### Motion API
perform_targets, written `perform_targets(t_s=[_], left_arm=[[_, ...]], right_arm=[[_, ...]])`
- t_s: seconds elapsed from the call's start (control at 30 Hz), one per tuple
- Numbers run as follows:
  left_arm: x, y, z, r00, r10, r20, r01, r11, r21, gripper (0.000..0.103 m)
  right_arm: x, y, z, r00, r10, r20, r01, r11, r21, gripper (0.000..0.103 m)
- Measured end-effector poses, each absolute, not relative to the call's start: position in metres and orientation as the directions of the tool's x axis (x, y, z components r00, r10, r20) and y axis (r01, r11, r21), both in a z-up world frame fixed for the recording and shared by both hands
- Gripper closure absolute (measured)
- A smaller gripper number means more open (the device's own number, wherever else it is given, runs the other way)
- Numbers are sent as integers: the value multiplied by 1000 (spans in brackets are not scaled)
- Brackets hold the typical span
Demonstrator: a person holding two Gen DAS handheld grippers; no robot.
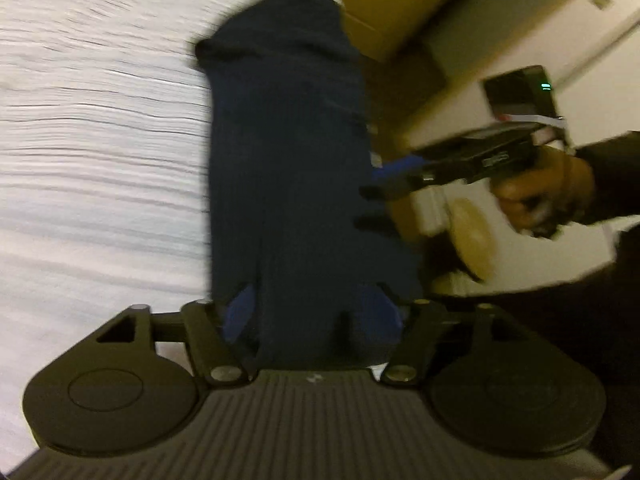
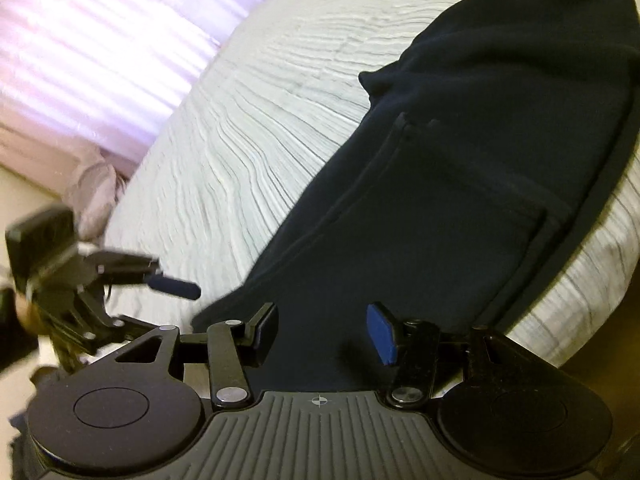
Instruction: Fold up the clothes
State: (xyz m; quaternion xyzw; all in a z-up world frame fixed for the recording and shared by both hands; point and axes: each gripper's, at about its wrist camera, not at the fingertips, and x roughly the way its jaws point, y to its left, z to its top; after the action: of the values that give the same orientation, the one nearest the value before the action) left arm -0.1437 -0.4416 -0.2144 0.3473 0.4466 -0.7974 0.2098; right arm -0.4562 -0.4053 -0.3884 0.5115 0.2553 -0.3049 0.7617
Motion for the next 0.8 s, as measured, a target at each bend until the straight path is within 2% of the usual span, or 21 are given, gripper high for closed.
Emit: perform_targets(t_s=[0.1,0.2,0.27,0.33,0.4,0.5,0.6,0.7,0.77,0.8], left_arm=[[-150,-474,-245,-728,100,-678,581,-434,-688,31],[-167,-492,-271,-778,264,-570,472,-353,-808,32],[-183,-488,-277,-710,402,-578,454,-366,-813,32],[-184,-476,-279,-600,505,-620,466,-410,-784,41],[-166,-469,-271,-577,490,-653,497,-424,-757,53],[-136,-466,-257,-591,420,-689,557,-406,-725,58],[-122,-461,-256,-584,377,-719,612,-377,-695,57],[-116,-440,-258,-473,379,-795,671,-429,-604,55],[-108,-426,-248,-457,304,-836,704,-450,-549,55],[-105,-418,-238,-455,230,-860,724,-468,-507,53]], right_arm=[[-455,-410,-393,651,-209,-730,753,299,586,49],[-454,-415,-400,637,-221,-738,766,293,573,49],[-459,-414,-405,623,-217,-752,776,297,557,49],[-459,-415,-410,612,-213,-762,783,296,547,50],[-460,-416,-412,618,-208,-758,780,282,559,50],[-454,-419,-414,626,-190,-757,771,297,563,50],[-449,-419,-416,611,-177,-772,780,302,548,50],[-449,-424,-423,607,-171,-776,786,274,555,50],[-449,-428,-425,612,-170,-772,784,259,565,50],[-449,-428,-425,613,-170,-772,783,257,566,50]])
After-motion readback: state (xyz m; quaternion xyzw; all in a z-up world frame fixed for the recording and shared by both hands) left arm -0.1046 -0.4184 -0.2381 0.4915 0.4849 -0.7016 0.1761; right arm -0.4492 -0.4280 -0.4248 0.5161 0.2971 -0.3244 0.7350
